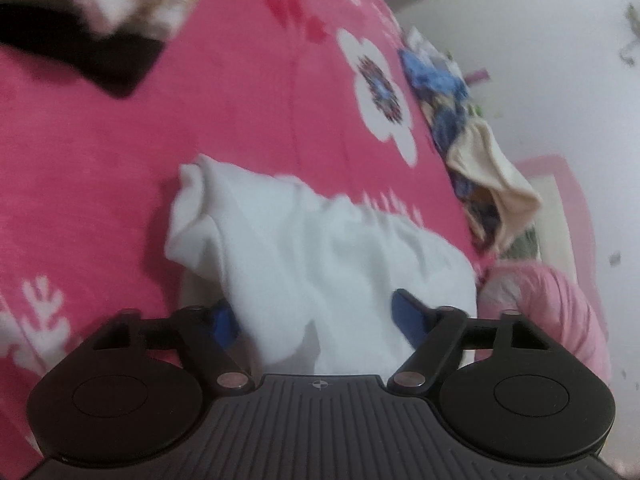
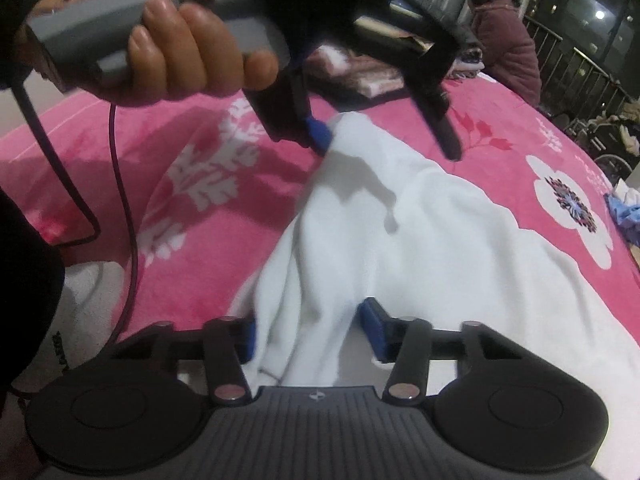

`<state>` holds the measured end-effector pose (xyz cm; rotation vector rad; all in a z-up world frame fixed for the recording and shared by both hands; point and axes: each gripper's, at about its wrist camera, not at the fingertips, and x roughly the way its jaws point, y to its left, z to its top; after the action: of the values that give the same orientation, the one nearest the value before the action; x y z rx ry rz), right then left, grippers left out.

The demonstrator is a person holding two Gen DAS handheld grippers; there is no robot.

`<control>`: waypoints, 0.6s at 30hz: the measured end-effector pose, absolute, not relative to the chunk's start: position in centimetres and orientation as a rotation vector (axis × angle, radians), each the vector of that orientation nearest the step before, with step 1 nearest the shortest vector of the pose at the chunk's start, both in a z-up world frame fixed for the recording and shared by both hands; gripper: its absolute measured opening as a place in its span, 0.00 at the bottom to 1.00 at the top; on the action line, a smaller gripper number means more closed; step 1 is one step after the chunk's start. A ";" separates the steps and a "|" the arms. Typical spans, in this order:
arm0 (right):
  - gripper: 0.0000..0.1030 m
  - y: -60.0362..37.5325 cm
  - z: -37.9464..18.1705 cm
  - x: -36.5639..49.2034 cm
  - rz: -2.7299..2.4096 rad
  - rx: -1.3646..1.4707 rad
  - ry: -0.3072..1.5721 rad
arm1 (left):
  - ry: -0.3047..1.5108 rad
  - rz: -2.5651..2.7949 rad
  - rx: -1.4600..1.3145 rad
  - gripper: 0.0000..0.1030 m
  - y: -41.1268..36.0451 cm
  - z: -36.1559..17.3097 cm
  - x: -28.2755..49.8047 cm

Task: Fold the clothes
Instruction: 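Pinch the sweatshirt edge with the left tool while the right tool pinches beside it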

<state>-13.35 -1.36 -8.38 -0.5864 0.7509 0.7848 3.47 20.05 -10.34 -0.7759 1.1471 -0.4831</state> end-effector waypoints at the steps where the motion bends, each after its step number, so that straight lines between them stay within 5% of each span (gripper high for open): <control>1: 0.34 -1.5 -8.2 -13.2 0.785 -0.579 0.756 | 1.152 -0.464 -0.779 0.53 20.0 -10.5 3.7; 3: 0.24 -2.1 -7.6 -12.7 0.784 -0.543 0.772 | 1.158 -0.441 -0.774 0.30 19.7 -10.6 4.1; 5: 0.17 -3.1 -6.8 -11.9 0.772 -0.466 0.792 | 1.153 -0.438 -0.743 0.18 19.2 -10.2 4.4; 18: 0.14 -14.7 -2.8 -6.3 0.658 0.061 0.830 | 1.047 -0.594 -0.661 0.12 11.1 -5.1 6.7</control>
<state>-6.33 -14.69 -2.77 0.0614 0.8298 0.6581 6.67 11.14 -5.13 -0.6607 1.0469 -0.5938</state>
